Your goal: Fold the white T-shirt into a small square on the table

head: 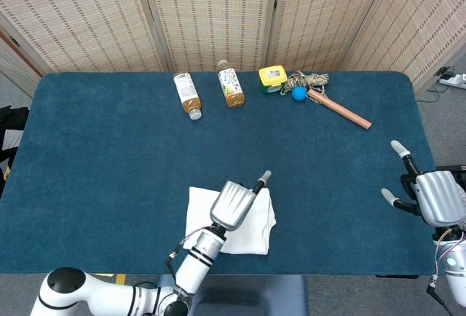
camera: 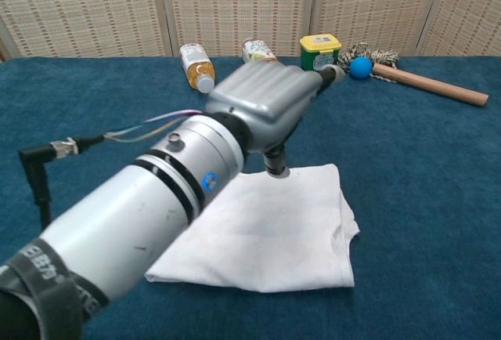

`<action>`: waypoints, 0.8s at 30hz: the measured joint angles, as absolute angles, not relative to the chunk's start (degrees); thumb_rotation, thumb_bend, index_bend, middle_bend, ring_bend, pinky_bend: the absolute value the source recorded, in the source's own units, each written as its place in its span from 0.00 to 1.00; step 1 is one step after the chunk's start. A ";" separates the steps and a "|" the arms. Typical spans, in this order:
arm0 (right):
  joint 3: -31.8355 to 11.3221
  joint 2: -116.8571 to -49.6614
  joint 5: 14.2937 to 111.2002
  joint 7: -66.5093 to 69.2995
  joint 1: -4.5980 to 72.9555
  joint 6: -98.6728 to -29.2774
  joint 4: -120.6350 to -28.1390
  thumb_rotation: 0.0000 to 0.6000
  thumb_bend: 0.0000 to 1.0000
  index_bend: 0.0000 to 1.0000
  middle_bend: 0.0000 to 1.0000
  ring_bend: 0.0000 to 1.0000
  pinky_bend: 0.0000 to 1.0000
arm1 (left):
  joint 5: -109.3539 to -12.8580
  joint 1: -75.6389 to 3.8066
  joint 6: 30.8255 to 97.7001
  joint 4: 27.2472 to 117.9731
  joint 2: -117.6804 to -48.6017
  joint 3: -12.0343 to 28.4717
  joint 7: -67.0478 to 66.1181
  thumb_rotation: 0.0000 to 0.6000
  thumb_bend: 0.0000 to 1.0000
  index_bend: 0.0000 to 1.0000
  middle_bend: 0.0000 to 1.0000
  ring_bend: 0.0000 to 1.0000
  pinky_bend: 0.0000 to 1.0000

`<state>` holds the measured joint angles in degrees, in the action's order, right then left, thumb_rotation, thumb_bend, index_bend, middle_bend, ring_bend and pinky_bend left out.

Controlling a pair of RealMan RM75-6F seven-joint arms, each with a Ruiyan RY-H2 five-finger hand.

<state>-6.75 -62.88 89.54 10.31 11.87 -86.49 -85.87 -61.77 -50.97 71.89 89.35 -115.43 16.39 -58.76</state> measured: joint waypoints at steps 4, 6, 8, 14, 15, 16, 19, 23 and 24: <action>-6.06 -61.60 89.71 9.61 11.91 -85.09 -86.76 1.00 0.26 0.09 0.82 0.81 0.95 | -61.50 -47.66 73.85 93.62 -109.59 16.30 -56.39 1.00 0.16 0.02 0.70 0.62 0.81; -5.45 -60.82 90.04 9.37 12.03 -84.05 -87.19 1.00 0.30 0.11 0.72 0.73 0.86 | -61.27 -45.65 74.58 95.81 -106.07 16.01 -54.46 1.00 0.16 0.02 0.65 0.59 0.79; -4.78 -60.14 90.48 9.16 12.16 -83.02 -87.40 1.00 0.32 0.14 0.59 0.60 0.73 | -61.23 -43.77 75.19 97.30 -102.92 15.52 -52.31 1.00 0.16 0.04 0.61 0.56 0.75; -2.84 -58.18 91.33 9.66 12.46 -80.20 -87.34 1.00 0.34 0.16 0.33 0.30 0.41 | -64.59 -37.30 78.59 98.13 -93.61 12.68 -42.47 1.00 0.16 0.09 0.51 0.46 0.62; -2.75 -58.20 91.32 9.90 12.39 -80.22 -87.00 1.00 0.34 0.16 0.31 0.28 0.38 | -65.61 -35.93 79.49 97.86 -92.06 12.05 -40.19 1.00 0.16 0.10 0.49 0.44 0.60; -2.68 -58.28 91.27 10.09 12.30 -80.26 -86.71 1.00 0.35 0.16 0.29 0.25 0.36 | -66.37 -34.88 80.20 97.57 -90.95 11.57 -38.48 1.00 0.16 0.10 0.47 0.41 0.59; -2.50 -58.75 90.82 10.74 11.96 -80.29 -85.74 1.00 0.35 0.16 0.27 0.21 0.32 | -68.45 -31.37 82.42 96.28 -87.50 10.07 -32.86 1.00 0.16 0.11 0.44 0.38 0.55; -2.25 -59.56 90.32 11.07 11.60 -80.14 -84.40 1.00 0.36 0.14 0.24 0.18 0.28 | -70.19 -27.12 84.83 94.42 -83.45 8.55 -26.04 1.00 0.16 0.11 0.40 0.34 0.51; -2.10 -59.86 90.28 11.23 11.45 -80.14 -84.05 1.00 0.36 0.13 0.24 0.17 0.28 | -70.71 -25.84 85.62 93.81 -82.59 8.14 -24.04 1.00 0.16 0.11 0.39 0.34 0.51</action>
<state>-2.10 -59.86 90.28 11.23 11.45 -80.14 -84.05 -70.71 -25.84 85.62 93.81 -82.59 8.14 -24.04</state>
